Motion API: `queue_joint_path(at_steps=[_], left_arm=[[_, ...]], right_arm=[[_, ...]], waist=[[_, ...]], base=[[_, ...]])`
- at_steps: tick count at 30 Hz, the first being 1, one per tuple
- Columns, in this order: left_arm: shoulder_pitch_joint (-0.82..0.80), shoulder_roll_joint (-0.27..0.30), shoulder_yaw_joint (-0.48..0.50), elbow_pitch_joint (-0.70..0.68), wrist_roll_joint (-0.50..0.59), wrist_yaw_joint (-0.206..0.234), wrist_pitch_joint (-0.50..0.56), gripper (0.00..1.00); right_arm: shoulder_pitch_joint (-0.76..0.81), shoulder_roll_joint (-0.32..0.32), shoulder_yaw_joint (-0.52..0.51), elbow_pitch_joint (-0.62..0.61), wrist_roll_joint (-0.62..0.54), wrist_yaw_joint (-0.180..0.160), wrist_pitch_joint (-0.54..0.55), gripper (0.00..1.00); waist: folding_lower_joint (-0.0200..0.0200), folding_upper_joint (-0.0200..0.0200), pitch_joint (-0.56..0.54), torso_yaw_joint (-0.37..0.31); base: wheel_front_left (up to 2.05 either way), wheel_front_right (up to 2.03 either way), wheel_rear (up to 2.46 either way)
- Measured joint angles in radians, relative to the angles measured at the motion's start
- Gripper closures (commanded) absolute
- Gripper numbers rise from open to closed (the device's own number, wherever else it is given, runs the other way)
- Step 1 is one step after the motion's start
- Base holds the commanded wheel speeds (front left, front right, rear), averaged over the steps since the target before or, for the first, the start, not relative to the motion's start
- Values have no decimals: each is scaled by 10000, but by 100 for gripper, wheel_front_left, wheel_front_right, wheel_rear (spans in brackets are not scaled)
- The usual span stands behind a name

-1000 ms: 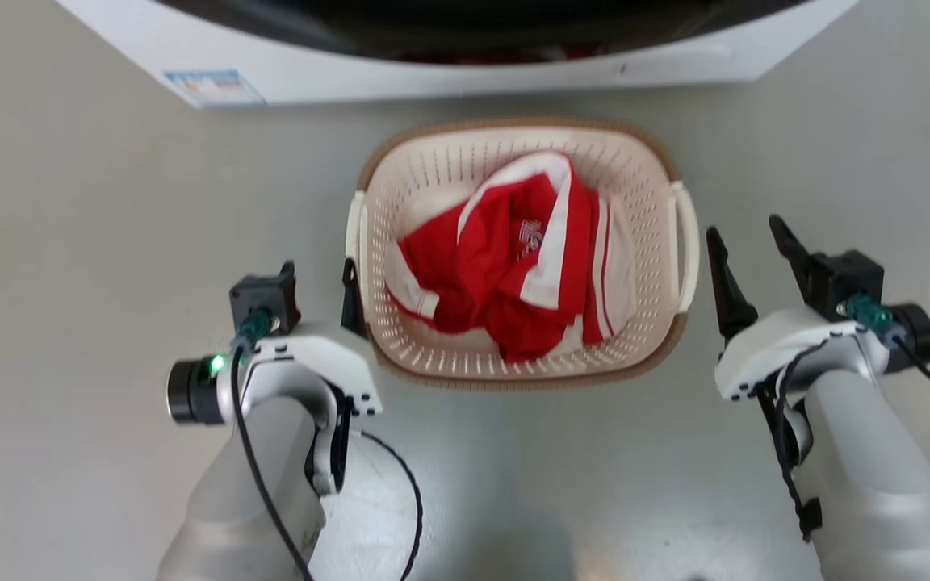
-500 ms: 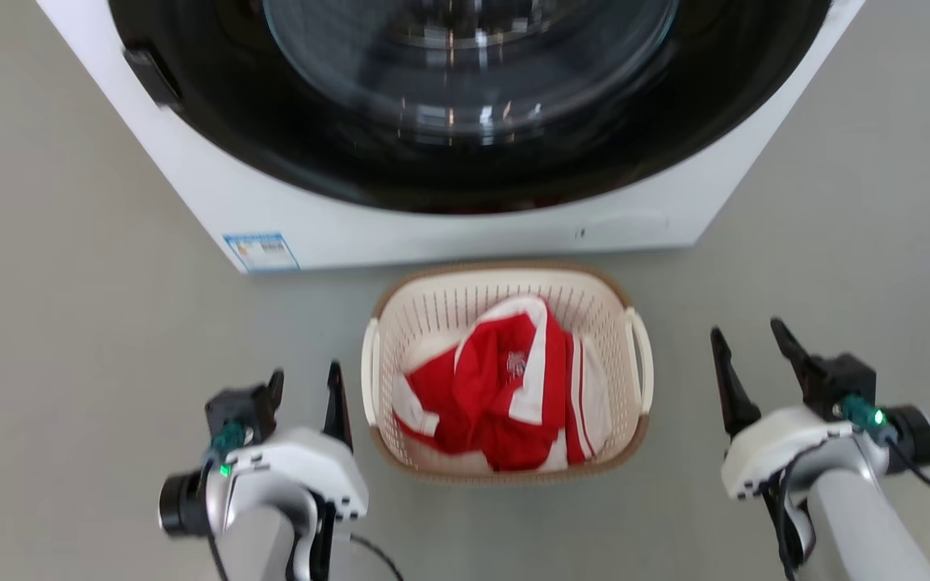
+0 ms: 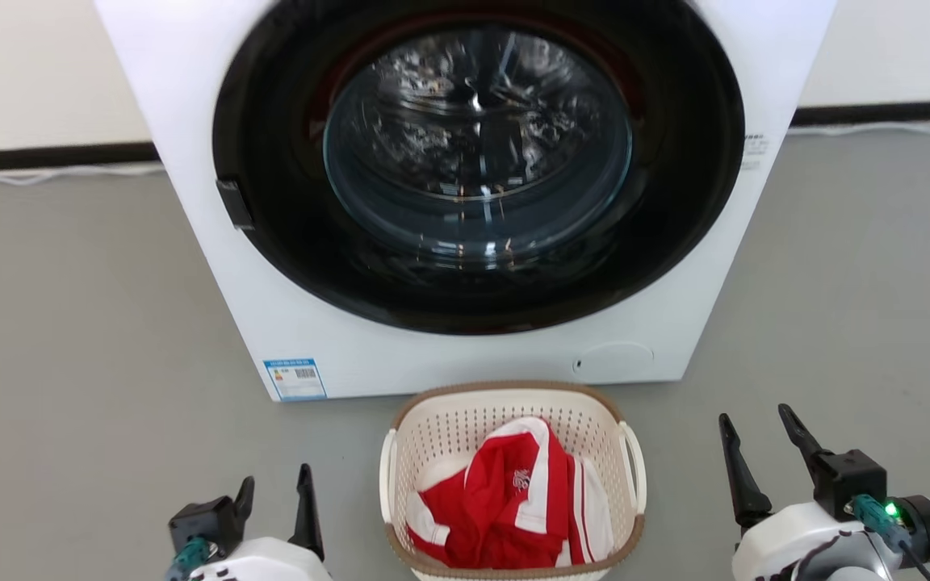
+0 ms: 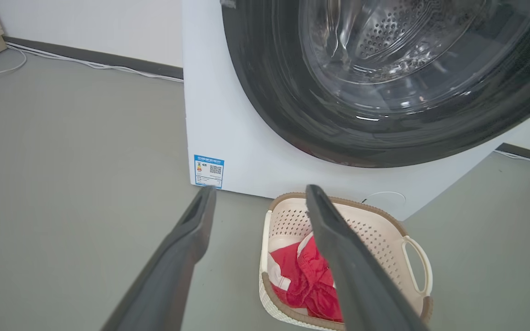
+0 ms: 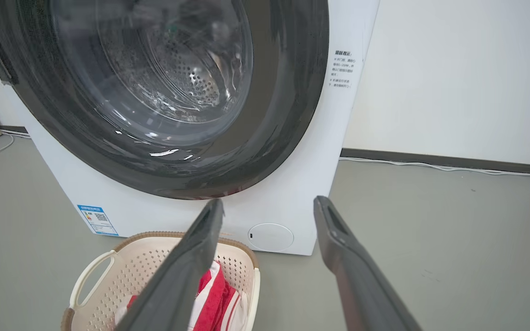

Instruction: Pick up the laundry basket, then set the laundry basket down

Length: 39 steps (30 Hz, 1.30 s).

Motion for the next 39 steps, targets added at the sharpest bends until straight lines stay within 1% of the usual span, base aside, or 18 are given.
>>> queue_joint_path(at_steps=[9, 17, 18, 26, 31, 39], left_arm=[[657, 13, 405, -924, -115, -42, 0, 0], [1106, 21, 652, -1432, -255, 19, 0, 0], [1112, 17, 690, -1513, -253, 46, 0, 100], [1633, -82, 683, -700, -393, 58, 92, 100], [1646, -82, 721, -734, -798, 0, 194, 100], [1639, -81, 838, -865, -1712, -178, 479, 100]], right_arm=[[764, 48, 67, -1312, 186, 0, 0, 0], [1068, 75, 81, -1852, 270, 0, 0, 0], [1068, 81, 84, -1902, 270, 0, 0, 100], [1671, 178, 56, -1055, 378, -12, 84, 100], [1647, 180, 27, -1062, 1043, -12, 253, 100], [1636, 182, 27, -1191, 2240, -12, 470, 100]], waist=[[0, 0, -500, 31], [0, 0, -651, -55], [0, 0, -652, -56], [0, 0, -654, -52], [7, 0, -658, -55], [3, 0, -607, -60]], base=[[0, 0, 0], [0, 0, 0], [0, 0, 0], [0, 0, 0], [0, 0, 0], [0, 0, 0]])
